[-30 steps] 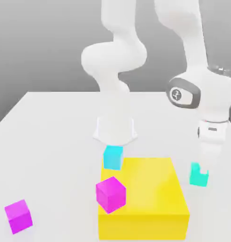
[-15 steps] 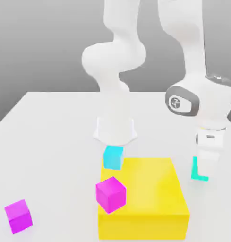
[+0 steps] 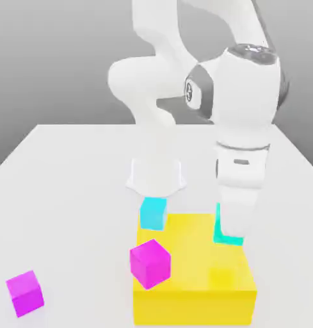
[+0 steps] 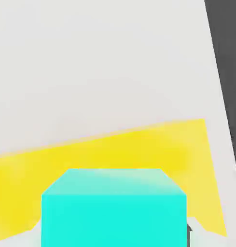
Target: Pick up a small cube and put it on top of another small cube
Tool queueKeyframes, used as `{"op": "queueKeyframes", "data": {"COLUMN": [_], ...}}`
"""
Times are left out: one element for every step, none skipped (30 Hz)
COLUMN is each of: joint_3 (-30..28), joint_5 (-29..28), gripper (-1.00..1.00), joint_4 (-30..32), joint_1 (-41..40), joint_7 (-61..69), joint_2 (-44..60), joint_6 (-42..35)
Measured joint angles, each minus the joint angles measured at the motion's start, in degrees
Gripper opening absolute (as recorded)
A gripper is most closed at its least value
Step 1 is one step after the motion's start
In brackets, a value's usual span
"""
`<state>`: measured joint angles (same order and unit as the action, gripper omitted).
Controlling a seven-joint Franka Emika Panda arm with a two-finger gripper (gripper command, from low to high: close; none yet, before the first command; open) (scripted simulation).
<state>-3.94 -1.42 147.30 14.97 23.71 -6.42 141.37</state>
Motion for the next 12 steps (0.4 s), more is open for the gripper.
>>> {"op": "queueKeyframes", "data": {"joint_3": [-1.31, -2.68, -4.1, -5.61, -6.35, -6.74, -6.97, -7.11, -7.14, -7.01, -7.01, -7.01], "joint_5": [-0.14, -0.31, -0.52, -0.74, -0.51, -0.12, 0.3, 0.69, 1.0, 1.16, 1.16, 1.16], "gripper": [-1.0, -1.0, -1.0, -1.0, -1.0, -1.0, -1.0, -1.0, -1.0, 1.0, 1.0, 1.0], "joint_4": [-0.89, -1.77, -2.65, -3.55, -3.71, -3.51, -3.13, -2.65, -2.12, -1.83, -1.83, -1.83], "joint_1": [-1.01, -2.04, -3.08, -4.11, -4.57, -4.78, -4.9, -4.96, -5.08, -5.29, -5.32, -5.33], "joint_7": [2.8, 5.59, 8.33, 11.09, 12.71, 13.71, 14.39, 14.87, 15.21, 15.38, 15.38, 15.38], "joint_2": [-0.55, -1.07, -1.58, -2.06, -1.46, -0.32, 1.09, 2.65, 4.28, 5.18, 5.18, 5.18], "joint_6": [-1.5, -2.99, -4.46, -5.98, -5.62, -4.35, -2.61, -0.6, 1.56, 2.73, 2.72, 2.72]}}
